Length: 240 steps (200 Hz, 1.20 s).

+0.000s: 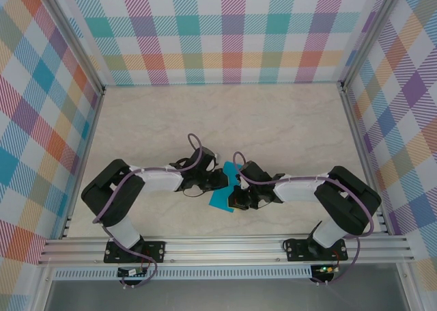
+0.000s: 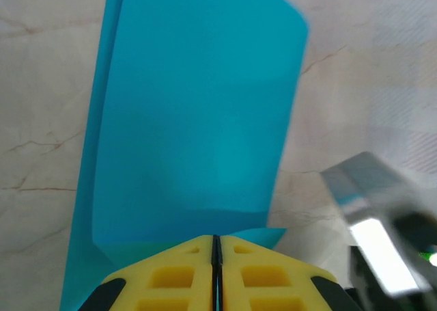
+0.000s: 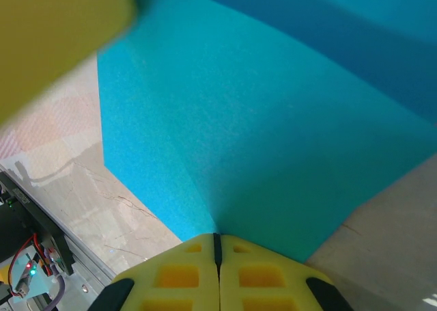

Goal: Fold a paper plane with a square sheet of paper (pick it up from the middle)
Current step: Fold the triangle a second time at the center of the table.

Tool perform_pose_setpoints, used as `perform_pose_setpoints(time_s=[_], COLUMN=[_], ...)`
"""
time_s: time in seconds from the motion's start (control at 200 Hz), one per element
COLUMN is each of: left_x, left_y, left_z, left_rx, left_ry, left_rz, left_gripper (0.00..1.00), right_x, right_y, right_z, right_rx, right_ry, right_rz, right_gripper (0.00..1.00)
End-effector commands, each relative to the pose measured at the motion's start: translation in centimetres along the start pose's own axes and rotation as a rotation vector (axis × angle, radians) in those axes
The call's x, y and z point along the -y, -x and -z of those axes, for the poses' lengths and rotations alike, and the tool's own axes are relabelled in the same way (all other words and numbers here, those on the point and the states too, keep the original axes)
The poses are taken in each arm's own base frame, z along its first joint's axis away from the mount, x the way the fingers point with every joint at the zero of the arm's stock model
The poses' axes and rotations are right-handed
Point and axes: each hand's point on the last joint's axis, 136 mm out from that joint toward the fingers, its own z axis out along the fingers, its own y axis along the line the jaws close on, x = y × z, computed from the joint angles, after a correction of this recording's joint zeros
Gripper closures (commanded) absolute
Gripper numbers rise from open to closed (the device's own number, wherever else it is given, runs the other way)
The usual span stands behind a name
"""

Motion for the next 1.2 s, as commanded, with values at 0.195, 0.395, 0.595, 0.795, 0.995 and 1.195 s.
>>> perform_pose_setpoints(time_s=[0.195,0.395,0.595,0.795,0.995,1.195], left_x=[-2.8,-3.9,-3.8,-3.6,-3.9,-4.6], left_y=[-0.7,-1.4,-1.4,-1.4,-1.4,-1.6], left_z=[-1.5,-2.2,-2.0,-1.8,-1.6,-1.6], left_rx=[-0.037,-0.052,-0.050,-0.051,-0.047,-0.048], left_ry=[0.118,0.136,0.135,0.130,0.147,0.174], left_rz=[-0.014,0.024,0.026,0.024,0.027,0.034], left_gripper=[0.93,0.95,0.95,0.95,0.96,0.96], right_x=[2.9,-0.6,-2.2,-1.2,2.3,4.2], right_y=[-1.9,-0.2,1.0,1.1,-1.3,-3.9], right_z=[0.6,2.1,2.6,1.2,0.0,1.3], right_rx=[-0.046,0.021,0.068,0.048,-0.023,-0.062], right_ry=[-0.125,-0.043,-0.008,-0.032,-0.073,-0.095], right_rz=[-0.048,-0.020,-0.013,-0.043,-0.104,-0.091], right_gripper=[0.93,0.90,0.88,0.88,0.91,0.88])
